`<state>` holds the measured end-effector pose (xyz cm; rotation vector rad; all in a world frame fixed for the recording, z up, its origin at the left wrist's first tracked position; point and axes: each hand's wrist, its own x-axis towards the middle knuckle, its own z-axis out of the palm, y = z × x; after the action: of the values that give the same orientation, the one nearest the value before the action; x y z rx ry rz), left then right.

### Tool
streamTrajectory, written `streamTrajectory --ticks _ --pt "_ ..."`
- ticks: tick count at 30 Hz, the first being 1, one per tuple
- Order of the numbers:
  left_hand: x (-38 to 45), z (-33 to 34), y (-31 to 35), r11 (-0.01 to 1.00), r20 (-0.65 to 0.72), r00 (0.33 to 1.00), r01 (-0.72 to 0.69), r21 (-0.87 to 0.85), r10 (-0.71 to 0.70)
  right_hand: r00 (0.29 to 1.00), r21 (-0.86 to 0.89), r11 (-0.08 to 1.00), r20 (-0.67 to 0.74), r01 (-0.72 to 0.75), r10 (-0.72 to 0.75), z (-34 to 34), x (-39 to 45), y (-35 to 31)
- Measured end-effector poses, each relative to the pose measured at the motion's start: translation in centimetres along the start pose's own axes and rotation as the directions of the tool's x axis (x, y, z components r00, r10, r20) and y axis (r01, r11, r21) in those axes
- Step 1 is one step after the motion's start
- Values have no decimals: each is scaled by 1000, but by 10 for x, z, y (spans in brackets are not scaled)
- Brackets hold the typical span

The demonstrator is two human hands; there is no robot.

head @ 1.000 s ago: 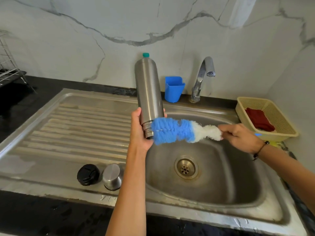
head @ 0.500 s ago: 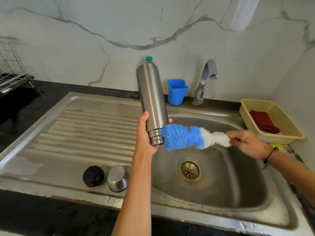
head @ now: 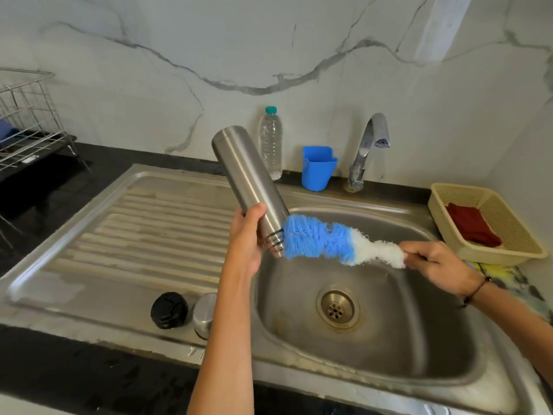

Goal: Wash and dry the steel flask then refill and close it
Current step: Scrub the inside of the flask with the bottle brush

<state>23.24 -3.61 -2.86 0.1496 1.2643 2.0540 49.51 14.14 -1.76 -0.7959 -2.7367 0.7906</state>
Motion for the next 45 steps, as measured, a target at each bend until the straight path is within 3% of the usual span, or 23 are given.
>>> streamTrajectory --ticks 2,5,9,13,18,26,45 --pt "4 -6 1 973 -71 986 -132 188 148 997 -33 998 -54 -50 48 5 1 0" --pt "3 -16 2 921 -90 961 -219 322 261 979 -104 979 -118 -178 165 14 7 -5" --pt "10 -23 14 825 -134 927 -238 513 351 973 -22 983 -145 -185 180 26 27 -33" --pt "23 -28 37 639 -102 876 -259 725 471 963 78 981 -188 -179 191 36 48 -62" --pt "34 -48 54 530 -65 868 -239 814 493 968 109 975 -145 -192 207 50 59 -78" --pt "26 -83 64 543 -88 880 -207 814 467 975 49 976 -44 -214 217 61 60 -88" --pt "12 -118 55 628 -162 901 -144 765 403 979 -12 980 -28 -201 200 72 63 -110"
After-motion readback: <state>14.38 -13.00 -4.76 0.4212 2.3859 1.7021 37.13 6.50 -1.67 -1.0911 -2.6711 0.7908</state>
